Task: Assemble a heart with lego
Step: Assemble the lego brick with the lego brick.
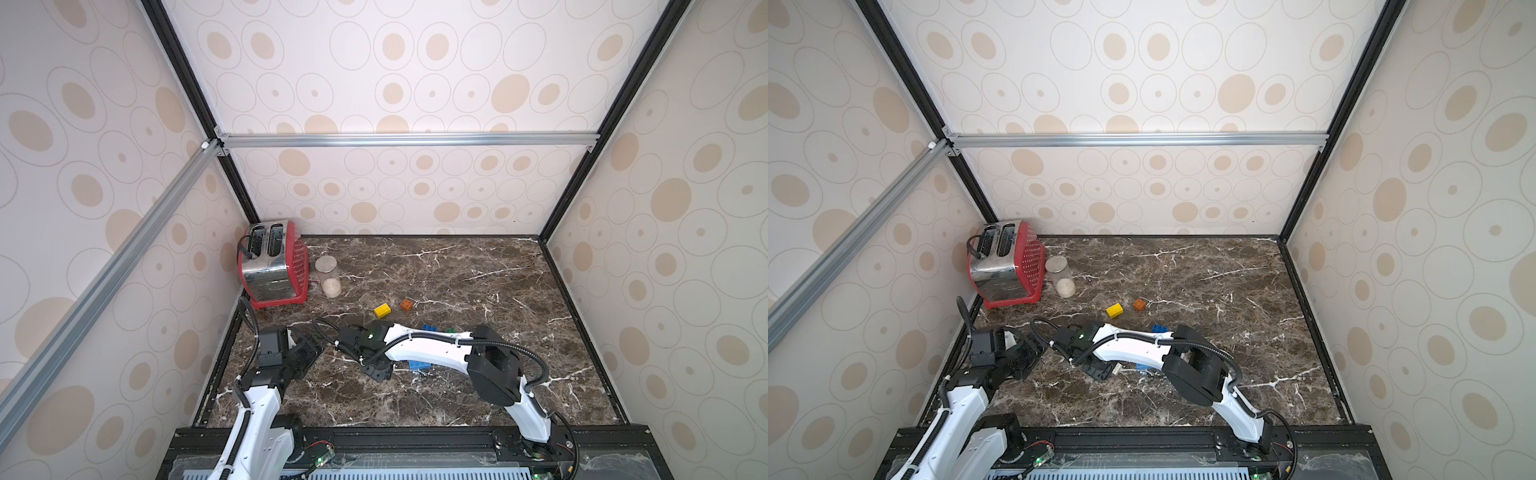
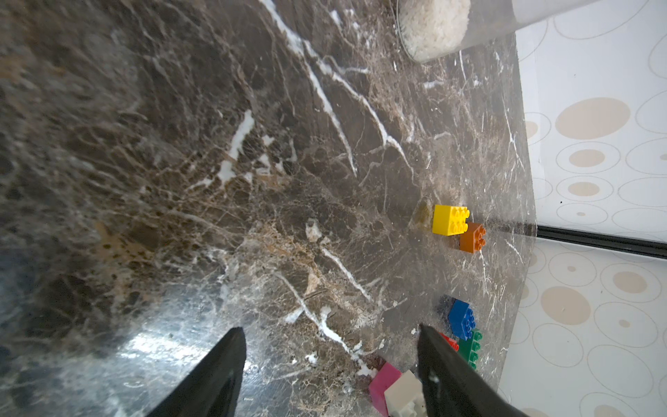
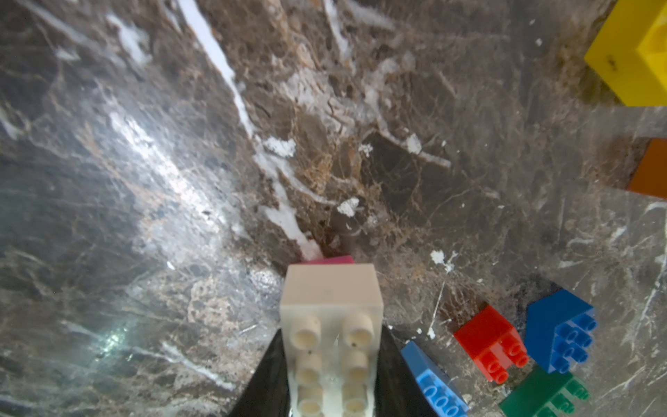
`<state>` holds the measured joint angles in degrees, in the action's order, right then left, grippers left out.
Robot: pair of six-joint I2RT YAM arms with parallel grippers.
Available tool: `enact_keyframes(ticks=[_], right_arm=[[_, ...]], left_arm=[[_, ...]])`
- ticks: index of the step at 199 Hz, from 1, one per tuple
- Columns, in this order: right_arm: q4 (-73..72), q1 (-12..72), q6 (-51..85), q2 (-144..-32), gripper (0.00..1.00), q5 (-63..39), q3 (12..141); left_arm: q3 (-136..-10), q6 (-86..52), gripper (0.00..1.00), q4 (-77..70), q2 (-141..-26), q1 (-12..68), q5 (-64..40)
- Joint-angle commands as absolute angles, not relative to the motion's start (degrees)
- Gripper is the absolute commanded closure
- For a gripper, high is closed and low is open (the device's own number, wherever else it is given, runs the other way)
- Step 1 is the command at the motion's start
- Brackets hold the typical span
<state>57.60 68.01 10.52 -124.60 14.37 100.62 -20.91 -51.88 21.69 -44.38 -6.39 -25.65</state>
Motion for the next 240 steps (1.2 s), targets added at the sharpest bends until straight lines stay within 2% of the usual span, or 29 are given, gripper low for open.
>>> enact_keyframes(ticks=[1,34,103,193,240], right_arm=[[58.0,67.6,11.9,-123.2,0.82,15.7,98.1],[55.2,67.4,11.2,-121.5,0.81,14.4,95.2],[50.9,65.0,9.6,-121.1,0.81,1.8,94.9],[57.4,64.9,8.8,-123.3,0.81,10.2,98.3],[56.0,64.7,7.2,-124.4,0.81,5.4,99.1]], left_arm=[[-21.0,-51.4,0.25,22.2,-43.7,-6.6,-25.7],[-21.1,-51.5,0.25,22.0,-43.6,-6.5,-25.8],[-21.0,-51.3,0.25,21.4,-44.3,-6.5,-26.5],[-21.0,-51.2,0.25,20.9,-44.8,-6.5,-26.7],[-21.0,-51.2,0.24,20.7,-45.0,-6.5,-26.8]])
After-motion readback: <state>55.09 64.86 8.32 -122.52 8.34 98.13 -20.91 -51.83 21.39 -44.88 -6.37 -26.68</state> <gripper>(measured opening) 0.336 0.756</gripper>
